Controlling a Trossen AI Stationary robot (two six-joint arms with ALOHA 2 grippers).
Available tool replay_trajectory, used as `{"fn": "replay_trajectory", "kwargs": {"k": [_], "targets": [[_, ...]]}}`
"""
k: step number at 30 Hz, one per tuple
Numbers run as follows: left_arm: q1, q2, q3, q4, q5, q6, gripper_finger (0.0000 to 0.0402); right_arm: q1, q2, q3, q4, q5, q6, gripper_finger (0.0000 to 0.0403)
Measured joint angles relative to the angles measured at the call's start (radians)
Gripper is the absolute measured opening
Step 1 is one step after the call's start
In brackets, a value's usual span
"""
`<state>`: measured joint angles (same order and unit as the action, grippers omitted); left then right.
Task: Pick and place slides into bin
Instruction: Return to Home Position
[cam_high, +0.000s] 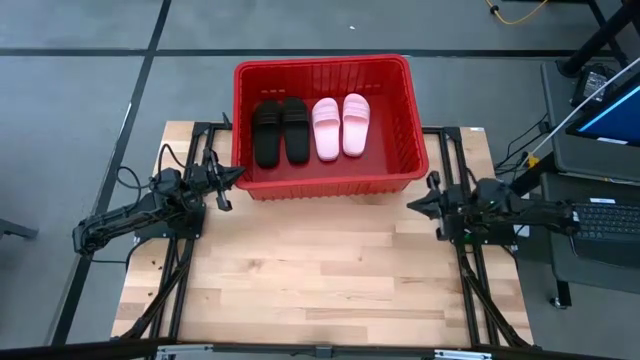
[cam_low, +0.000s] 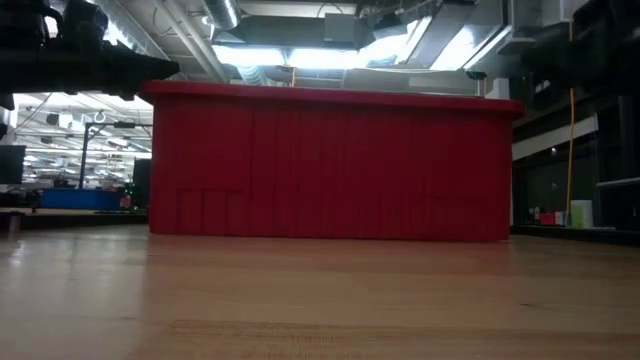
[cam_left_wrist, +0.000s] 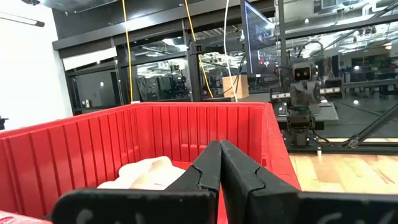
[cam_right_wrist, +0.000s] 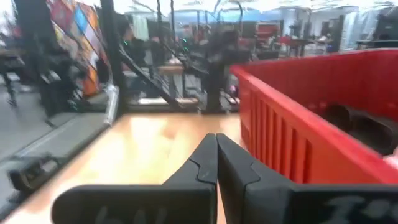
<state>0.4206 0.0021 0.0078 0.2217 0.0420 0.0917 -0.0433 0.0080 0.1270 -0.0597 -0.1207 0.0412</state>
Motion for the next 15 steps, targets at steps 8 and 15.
{"fn": "replay_trajectory", "kwargs": {"k": [8,15], "targets": [[0.000,0.000,0.000,0.000,-0.001,0.000,0.0002,0.019,0.006,-0.108,0.174,0.127,-0.071,0.0006],[0.000,0.000,0.000,0.000,-0.001,0.000,0.0002,0.037,0.007,-0.121,0.151,0.086,-0.046,0.0006]]}}
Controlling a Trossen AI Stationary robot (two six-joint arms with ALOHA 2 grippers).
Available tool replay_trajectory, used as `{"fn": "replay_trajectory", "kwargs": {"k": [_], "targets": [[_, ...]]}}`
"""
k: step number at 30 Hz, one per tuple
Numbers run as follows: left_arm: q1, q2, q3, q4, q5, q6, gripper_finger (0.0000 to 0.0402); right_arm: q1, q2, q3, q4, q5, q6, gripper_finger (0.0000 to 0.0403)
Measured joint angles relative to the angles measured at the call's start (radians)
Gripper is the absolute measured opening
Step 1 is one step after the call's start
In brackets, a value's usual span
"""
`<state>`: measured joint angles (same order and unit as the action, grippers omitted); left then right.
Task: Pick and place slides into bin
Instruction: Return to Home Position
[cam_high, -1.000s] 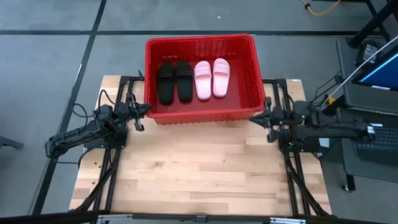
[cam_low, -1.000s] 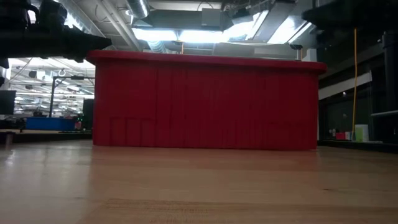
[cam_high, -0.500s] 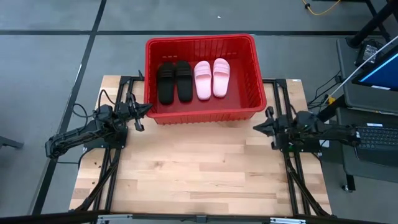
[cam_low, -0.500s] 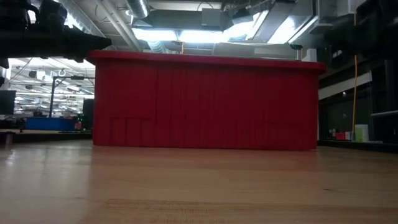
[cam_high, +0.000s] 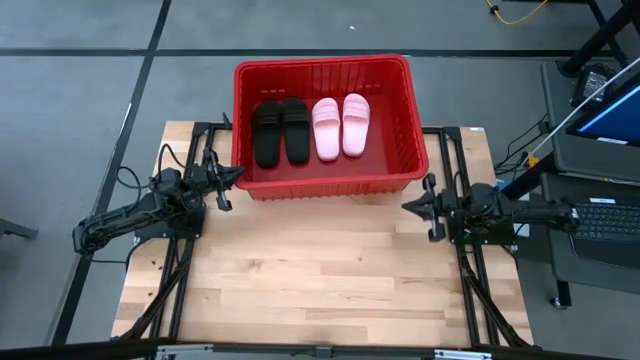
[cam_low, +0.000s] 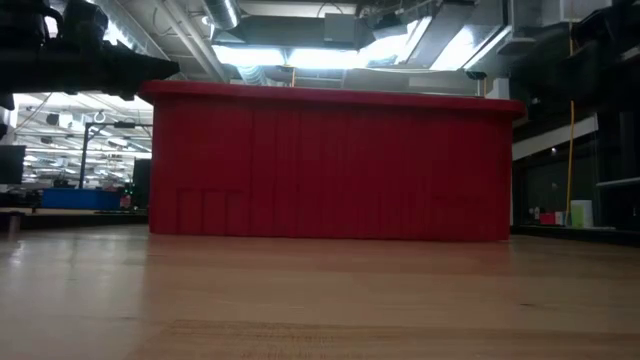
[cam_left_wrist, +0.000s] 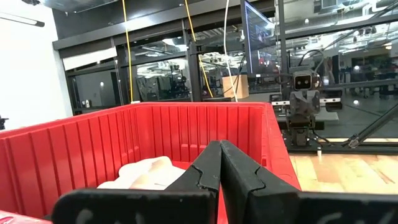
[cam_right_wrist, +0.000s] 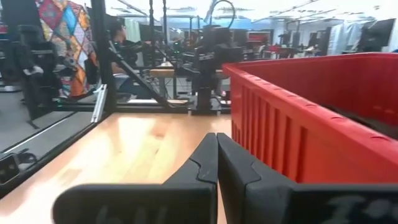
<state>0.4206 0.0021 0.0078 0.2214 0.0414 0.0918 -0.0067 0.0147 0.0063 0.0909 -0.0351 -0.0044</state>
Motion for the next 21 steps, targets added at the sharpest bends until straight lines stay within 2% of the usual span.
{"fn": "replay_trajectory", "kwargs": {"k": [12,21], "targets": [[0.000,0.000,0.000,0.000,0.000,0.000,0.0002,0.037,0.000,0.000,-0.016,-0.004,0.079,0.0006],[0.000,0.000,0.000,0.000,0.000,0.000,0.0002,0.037,0.000,0.000,-0.015,-0.003,0.067,0.0006]]}}
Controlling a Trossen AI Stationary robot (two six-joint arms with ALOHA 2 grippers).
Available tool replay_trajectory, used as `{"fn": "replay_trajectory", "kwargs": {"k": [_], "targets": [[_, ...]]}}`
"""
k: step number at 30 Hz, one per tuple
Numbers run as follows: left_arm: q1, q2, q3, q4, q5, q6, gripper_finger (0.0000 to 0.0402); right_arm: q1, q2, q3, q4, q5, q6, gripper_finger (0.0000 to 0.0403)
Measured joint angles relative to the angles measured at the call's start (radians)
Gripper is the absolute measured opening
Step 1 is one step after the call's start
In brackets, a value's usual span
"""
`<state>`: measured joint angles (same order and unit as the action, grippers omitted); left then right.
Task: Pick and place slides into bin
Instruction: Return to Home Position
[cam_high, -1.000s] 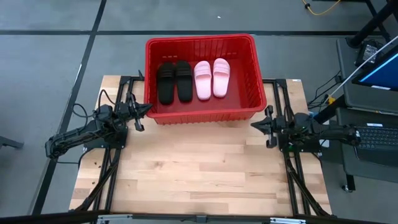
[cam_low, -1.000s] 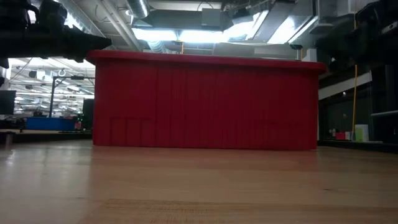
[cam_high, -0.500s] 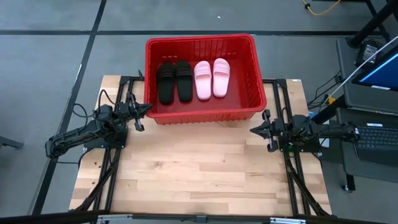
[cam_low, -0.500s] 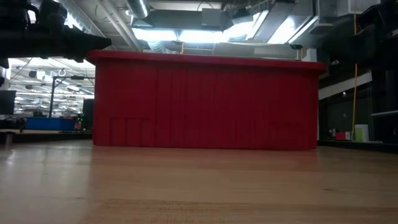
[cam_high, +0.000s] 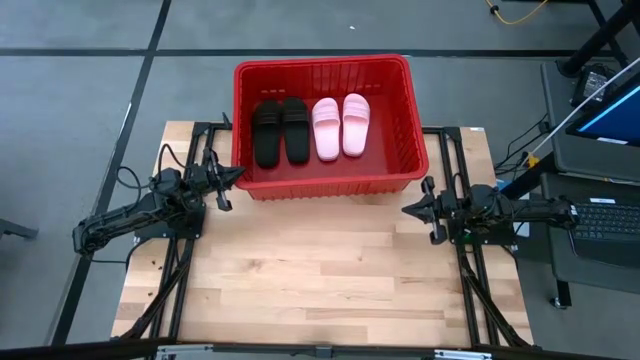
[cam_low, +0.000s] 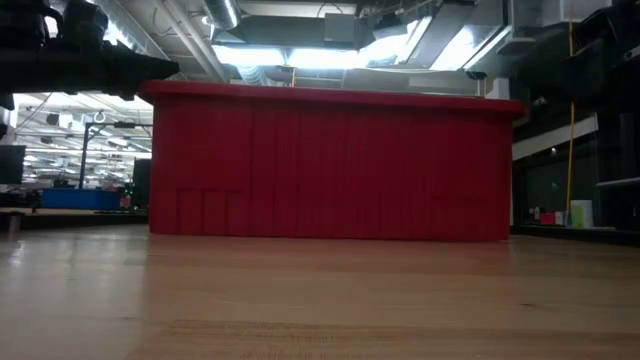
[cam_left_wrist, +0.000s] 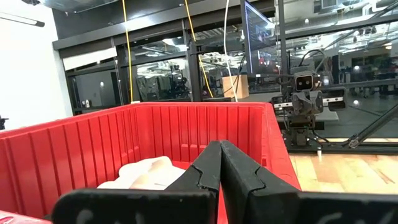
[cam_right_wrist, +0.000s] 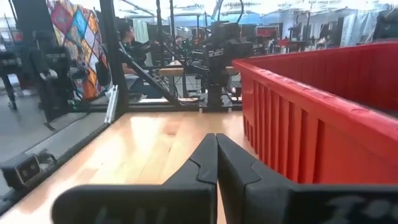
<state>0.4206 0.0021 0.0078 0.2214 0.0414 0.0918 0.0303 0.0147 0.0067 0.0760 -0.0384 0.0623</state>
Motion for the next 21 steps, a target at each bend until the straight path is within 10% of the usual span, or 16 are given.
{"fn": "replay_trajectory", "kwargs": {"k": [21], "targets": [[0.000,0.000,0.000,0.000,0.000,0.000,0.0002,0.092,-0.013,0.000,0.010,0.000,-0.115,0.0006]]}}
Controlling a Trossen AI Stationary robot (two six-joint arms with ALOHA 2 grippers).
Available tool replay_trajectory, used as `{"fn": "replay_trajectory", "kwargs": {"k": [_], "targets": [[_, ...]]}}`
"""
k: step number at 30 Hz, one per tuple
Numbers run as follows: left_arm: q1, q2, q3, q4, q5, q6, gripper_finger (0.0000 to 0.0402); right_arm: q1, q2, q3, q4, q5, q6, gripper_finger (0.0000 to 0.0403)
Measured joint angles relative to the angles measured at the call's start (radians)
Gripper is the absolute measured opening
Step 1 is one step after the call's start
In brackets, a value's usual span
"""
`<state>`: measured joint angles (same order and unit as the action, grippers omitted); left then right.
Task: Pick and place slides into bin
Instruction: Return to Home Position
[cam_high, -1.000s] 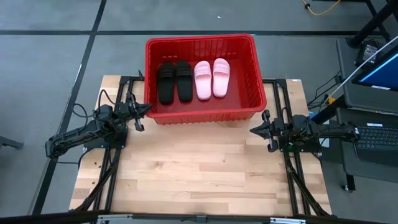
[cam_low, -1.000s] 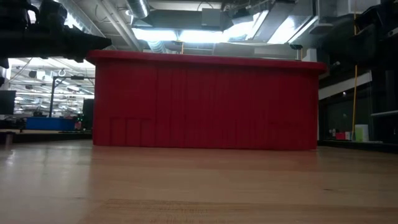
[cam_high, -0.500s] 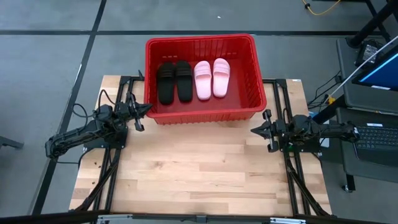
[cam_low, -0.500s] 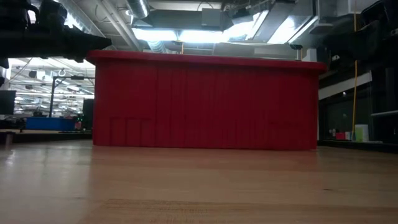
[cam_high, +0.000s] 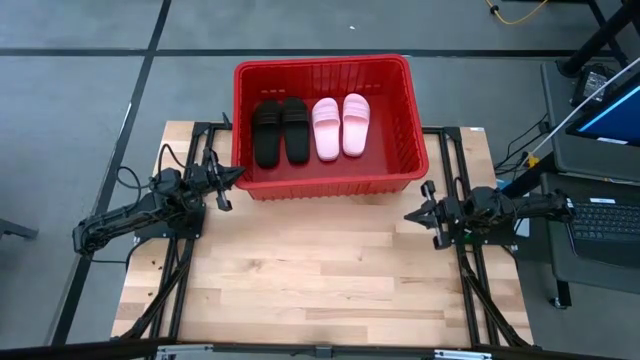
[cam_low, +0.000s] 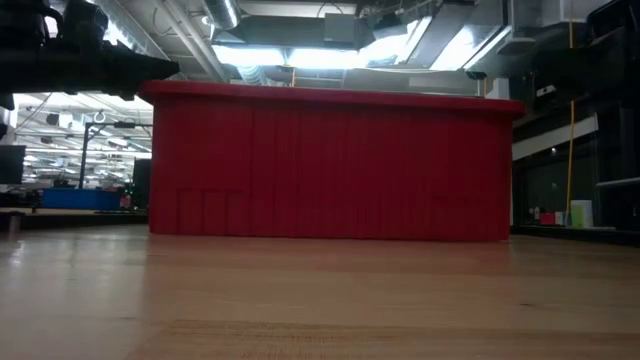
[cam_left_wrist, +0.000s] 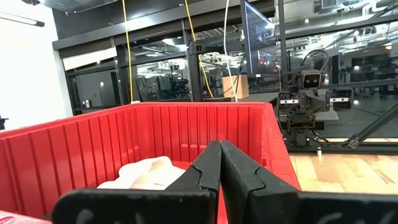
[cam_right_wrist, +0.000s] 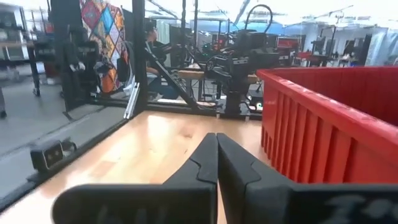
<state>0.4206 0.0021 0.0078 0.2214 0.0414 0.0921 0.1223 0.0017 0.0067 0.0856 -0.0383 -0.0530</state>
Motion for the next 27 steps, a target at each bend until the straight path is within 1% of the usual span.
{"fn": "replay_trajectory", "kwargs": {"k": [6,27], "targets": [[0.000,0.000,0.000,0.000,0.000,0.000,0.0002,0.000,0.000,0.000,0.000,0.000,0.101,0.0006],[0.000,0.000,0.000,0.000,0.000,0.000,0.0002,0.000,0.000,0.000,-0.001,0.000,0.098,0.0006]]}}
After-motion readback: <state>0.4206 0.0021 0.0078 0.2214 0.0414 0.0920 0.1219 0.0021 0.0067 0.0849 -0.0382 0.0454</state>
